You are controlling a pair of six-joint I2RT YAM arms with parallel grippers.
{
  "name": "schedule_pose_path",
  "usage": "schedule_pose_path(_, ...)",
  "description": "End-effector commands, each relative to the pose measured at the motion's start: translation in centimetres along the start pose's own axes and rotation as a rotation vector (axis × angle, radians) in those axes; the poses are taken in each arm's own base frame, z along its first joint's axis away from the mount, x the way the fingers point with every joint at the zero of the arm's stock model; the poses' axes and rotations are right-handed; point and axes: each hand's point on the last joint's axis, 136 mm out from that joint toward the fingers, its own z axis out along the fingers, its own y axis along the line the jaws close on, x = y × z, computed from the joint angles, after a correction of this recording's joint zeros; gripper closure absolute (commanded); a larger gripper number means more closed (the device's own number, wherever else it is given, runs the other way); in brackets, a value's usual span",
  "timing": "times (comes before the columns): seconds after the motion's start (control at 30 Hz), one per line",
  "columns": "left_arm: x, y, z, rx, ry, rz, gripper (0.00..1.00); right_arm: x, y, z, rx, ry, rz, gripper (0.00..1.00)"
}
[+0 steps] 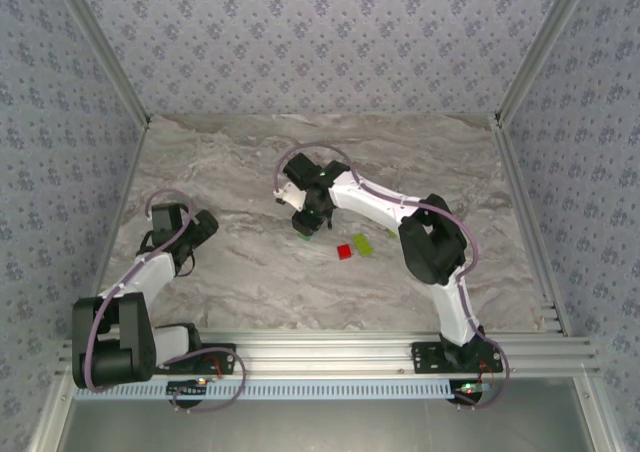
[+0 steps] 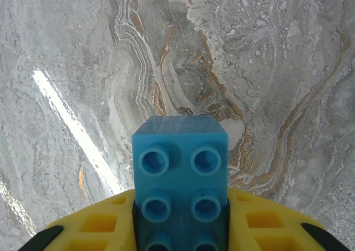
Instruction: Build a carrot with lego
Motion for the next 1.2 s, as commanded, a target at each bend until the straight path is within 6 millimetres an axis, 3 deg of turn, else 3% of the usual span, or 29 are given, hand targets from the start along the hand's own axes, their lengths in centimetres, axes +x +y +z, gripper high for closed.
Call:
schedule_pose_path(0.0, -1.6, -0.8, -0.3, 0.022, -0.033, 0.008, 0.03, 13.3, 2.7, 7.9, -0.116, 0.532, -0.009, 0.73)
schedule_pose_path(0.43, -1.7, -0.9, -0.3, 0.025, -0.034, 0.008, 0.03, 14.5, 3.3, 8.3, -0.137, 0.595, -0.019, 0.75)
schedule_pose_path(0.6, -1.7, -0.9, -0.3, 0.024, -0.033, 0.008, 0.03, 13.3, 3.5, 7.4, -0.154, 0.537, -0.01, 0.74)
schedule_pose_path(0.87, -1.7, -0.9, -0.3, 0.024, -0.034, 0.008, 0.03, 8.9, 3.2, 3.8, -0.153, 0.35, -0.002, 0.75)
schedule_pose_path(1.17, -1.6, -0.8, -0.2, 0.023, -0.032, 0.008, 0.03, 4.4, 1.6, -2.4, -0.061, 0.183, 0.019, 0.75)
